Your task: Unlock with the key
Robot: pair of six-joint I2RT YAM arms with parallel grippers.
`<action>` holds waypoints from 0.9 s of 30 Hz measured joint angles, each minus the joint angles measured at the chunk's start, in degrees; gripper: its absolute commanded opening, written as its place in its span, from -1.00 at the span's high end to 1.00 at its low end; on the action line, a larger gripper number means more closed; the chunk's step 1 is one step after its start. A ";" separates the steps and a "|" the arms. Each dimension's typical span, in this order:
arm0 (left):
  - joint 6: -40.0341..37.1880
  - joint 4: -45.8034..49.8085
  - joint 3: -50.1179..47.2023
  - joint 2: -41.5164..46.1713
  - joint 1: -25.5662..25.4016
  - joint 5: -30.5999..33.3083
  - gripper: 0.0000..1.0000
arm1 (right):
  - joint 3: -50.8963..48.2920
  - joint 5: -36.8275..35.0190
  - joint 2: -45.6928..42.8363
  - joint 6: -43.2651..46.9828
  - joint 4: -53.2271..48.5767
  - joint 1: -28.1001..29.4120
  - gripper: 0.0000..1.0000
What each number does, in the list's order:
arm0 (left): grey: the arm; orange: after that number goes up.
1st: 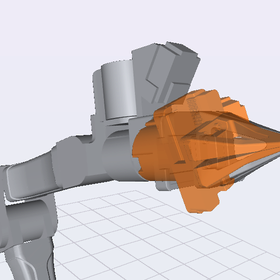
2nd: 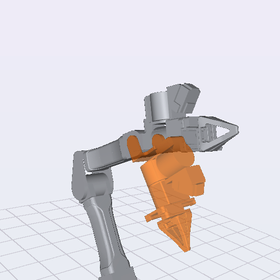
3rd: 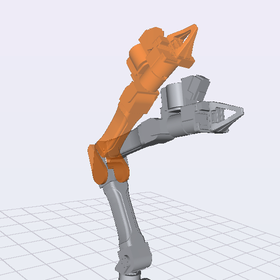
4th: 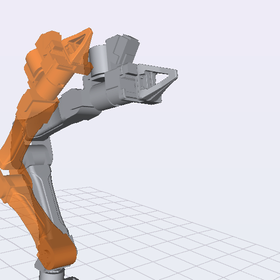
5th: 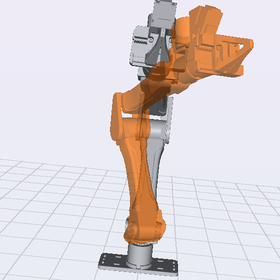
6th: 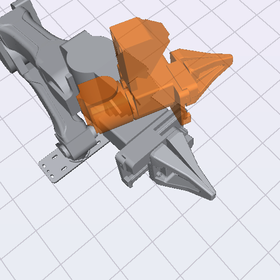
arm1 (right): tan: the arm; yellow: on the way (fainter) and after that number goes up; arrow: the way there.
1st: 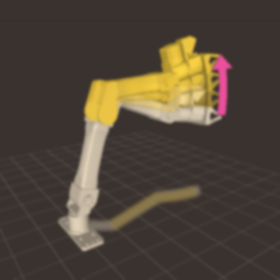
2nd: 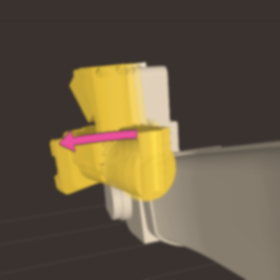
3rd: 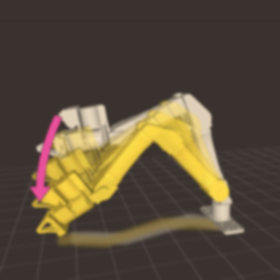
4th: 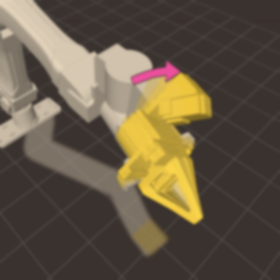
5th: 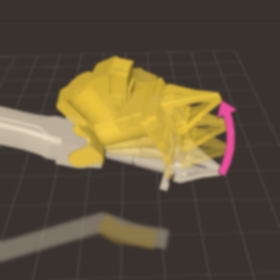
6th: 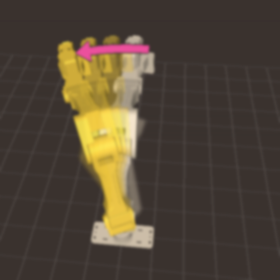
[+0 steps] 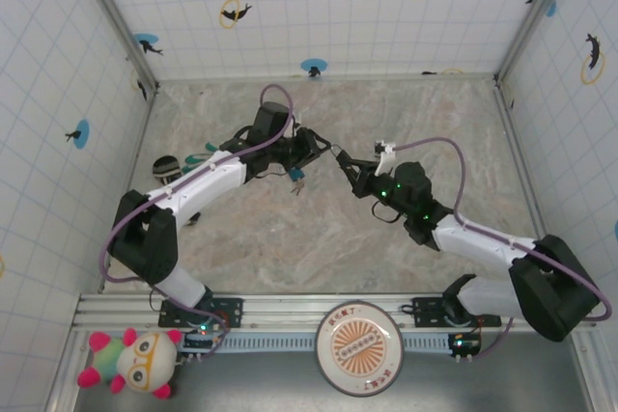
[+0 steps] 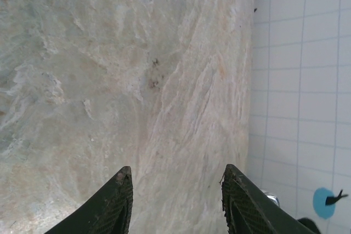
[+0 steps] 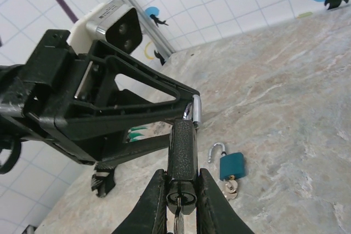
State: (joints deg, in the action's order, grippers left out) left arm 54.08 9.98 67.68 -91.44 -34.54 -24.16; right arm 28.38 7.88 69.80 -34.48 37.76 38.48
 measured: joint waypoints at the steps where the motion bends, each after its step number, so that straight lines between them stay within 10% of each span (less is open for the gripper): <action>1: -1.03 0.22 0.09 0.02 0.00 -0.55 0.09 | 0.00 1.01 -0.37 0.09 -0.37 -0.35 1.00; 27: -16.48 3.91 0.33 4.70 -1.49 -5.11 0.18 | 0.00 13.49 -3.21 2.16 -4.57 -2.49 1.00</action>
State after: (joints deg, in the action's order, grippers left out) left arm 37.60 13.89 68.01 -86.74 -36.03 -29.28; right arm 28.38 21.37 66.59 -32.32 33.19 35.99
